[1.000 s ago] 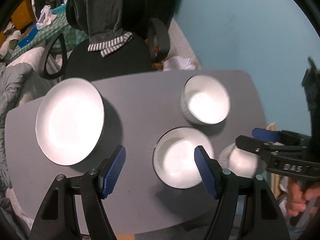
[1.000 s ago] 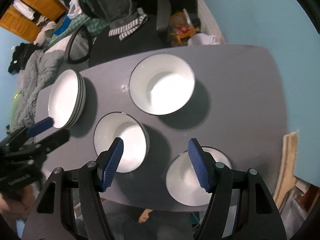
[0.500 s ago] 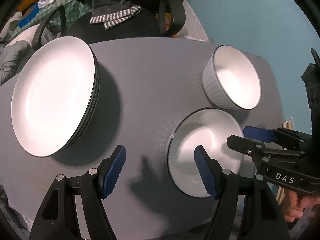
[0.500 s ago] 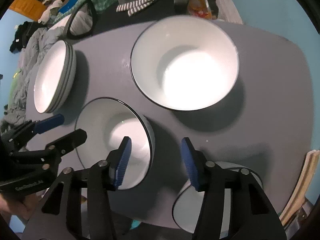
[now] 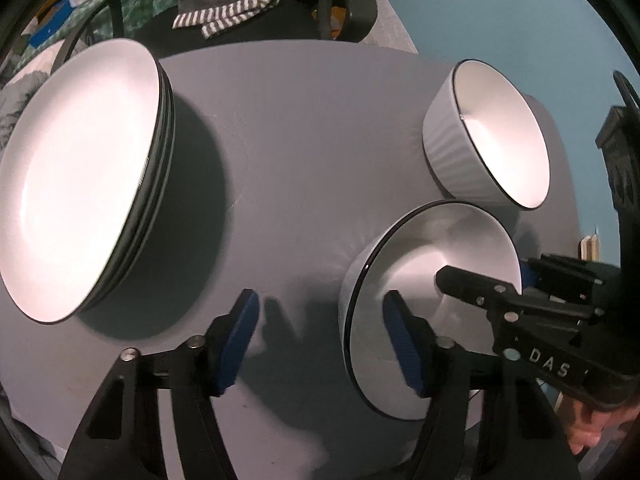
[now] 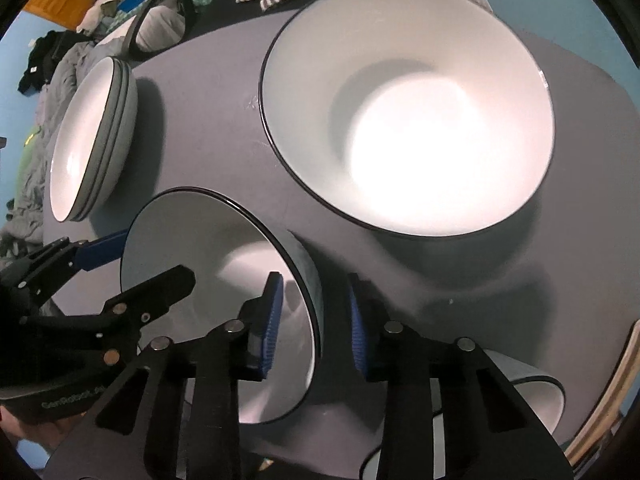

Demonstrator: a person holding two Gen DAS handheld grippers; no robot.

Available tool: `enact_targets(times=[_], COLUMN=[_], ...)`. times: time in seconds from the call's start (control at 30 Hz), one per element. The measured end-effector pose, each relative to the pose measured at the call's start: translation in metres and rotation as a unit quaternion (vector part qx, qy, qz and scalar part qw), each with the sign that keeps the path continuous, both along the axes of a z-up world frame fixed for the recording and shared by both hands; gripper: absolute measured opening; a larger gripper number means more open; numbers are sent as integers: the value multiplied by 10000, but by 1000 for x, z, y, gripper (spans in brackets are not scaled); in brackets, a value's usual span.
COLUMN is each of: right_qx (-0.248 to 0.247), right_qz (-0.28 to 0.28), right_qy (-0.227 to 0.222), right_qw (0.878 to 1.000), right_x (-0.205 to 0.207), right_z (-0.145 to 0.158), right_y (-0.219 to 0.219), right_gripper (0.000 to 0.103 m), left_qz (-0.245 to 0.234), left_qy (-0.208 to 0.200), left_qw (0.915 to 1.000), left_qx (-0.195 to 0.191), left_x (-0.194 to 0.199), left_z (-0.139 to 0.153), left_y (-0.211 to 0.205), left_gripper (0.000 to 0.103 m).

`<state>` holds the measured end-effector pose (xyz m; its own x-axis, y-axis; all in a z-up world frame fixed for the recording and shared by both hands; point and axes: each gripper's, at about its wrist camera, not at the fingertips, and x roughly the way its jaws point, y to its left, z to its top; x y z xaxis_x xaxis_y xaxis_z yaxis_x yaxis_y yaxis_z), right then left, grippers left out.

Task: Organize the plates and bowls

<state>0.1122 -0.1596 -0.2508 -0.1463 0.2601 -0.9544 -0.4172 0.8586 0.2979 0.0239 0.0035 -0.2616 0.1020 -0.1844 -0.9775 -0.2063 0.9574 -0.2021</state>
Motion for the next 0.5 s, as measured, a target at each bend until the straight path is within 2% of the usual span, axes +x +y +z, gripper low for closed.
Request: enact_targets(times=[0.1, 0.17, 0.23, 0.47, 0.5], right_qx=[11, 68, 57, 38, 37], right_qz=[-20, -38, -46, -95, -111], right_qy=[65, 94, 71, 88, 92], right_qw=[10000, 9999, 9999, 9999, 9999], right_x=[-1, 2, 3, 5, 5], right_z=[-2, -3, -2, -4, -5], right_y=[-2, 1, 1, 5, 5], right_gripper=[25, 22, 21, 16, 16], left_qz=[72, 128, 196, 186, 191], left_qy=[37, 95, 164, 170, 167], left_qw=[9999, 9998, 9995, 9994, 9993], left_qx=[-109, -129, -208, -224, -284], left_x=[0, -2, -4, -8, -9], left_z=[-4, -9, -13, -18, -18], left_y=[1, 3, 4, 0, 0], left_gripper=[59, 54, 43, 32, 26])
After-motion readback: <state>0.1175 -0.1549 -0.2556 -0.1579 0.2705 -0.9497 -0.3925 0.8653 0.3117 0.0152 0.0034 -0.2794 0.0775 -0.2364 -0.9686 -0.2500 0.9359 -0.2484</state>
